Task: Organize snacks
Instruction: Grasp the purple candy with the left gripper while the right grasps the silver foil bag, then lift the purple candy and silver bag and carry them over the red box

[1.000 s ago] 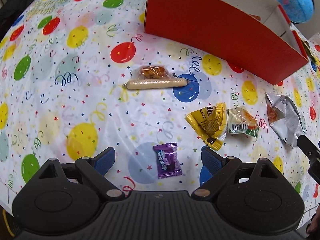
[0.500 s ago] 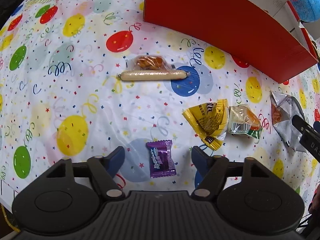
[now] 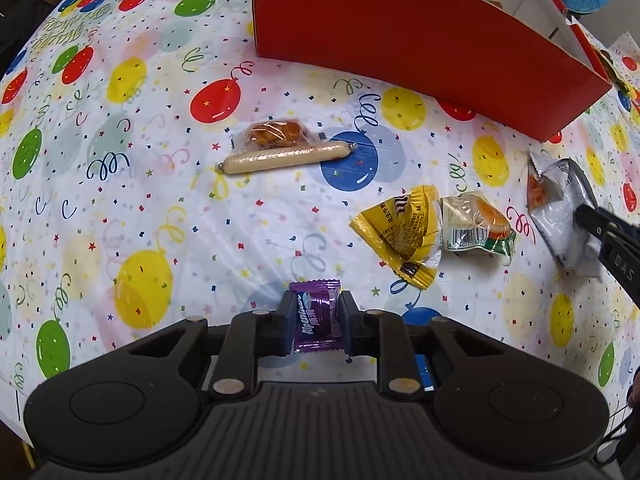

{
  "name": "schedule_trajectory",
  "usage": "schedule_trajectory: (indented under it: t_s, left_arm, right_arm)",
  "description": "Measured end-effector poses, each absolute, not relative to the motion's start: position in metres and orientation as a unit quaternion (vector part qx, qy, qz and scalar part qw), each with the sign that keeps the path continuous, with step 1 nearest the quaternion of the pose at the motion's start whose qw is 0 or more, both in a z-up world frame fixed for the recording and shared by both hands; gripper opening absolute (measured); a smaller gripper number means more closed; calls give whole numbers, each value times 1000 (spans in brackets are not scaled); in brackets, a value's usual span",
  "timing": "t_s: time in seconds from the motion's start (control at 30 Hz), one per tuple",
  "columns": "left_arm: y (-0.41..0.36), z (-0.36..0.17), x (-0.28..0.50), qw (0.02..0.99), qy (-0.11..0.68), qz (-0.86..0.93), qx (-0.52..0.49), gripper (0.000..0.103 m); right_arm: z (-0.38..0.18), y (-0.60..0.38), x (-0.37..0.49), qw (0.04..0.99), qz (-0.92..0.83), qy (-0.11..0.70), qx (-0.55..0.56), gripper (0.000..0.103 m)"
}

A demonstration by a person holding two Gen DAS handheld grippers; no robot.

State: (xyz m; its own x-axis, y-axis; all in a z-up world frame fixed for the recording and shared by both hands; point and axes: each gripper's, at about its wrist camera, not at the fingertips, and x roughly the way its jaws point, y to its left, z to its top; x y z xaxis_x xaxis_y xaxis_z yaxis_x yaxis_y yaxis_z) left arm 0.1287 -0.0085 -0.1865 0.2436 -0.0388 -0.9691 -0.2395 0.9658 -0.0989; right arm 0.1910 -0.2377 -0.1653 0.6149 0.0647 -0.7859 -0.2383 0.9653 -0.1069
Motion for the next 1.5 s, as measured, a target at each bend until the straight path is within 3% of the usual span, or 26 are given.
schedule_trajectory:
  t_s: [0.47,0.87,1.5]
  left_arm:
    - [2,-168,122,798,590,59,-109,21]
    - [-4,-124,114,836,541,33,-83,21]
    - [-1,-50,147,888,457,-1,-55,21]
  right_arm:
    - [-153,-250,142,897,56,438,-16,10]
    - [-111,-241,109,911,71,406,32,10]
    - [-38,-213,130,939,86,330,43,10]
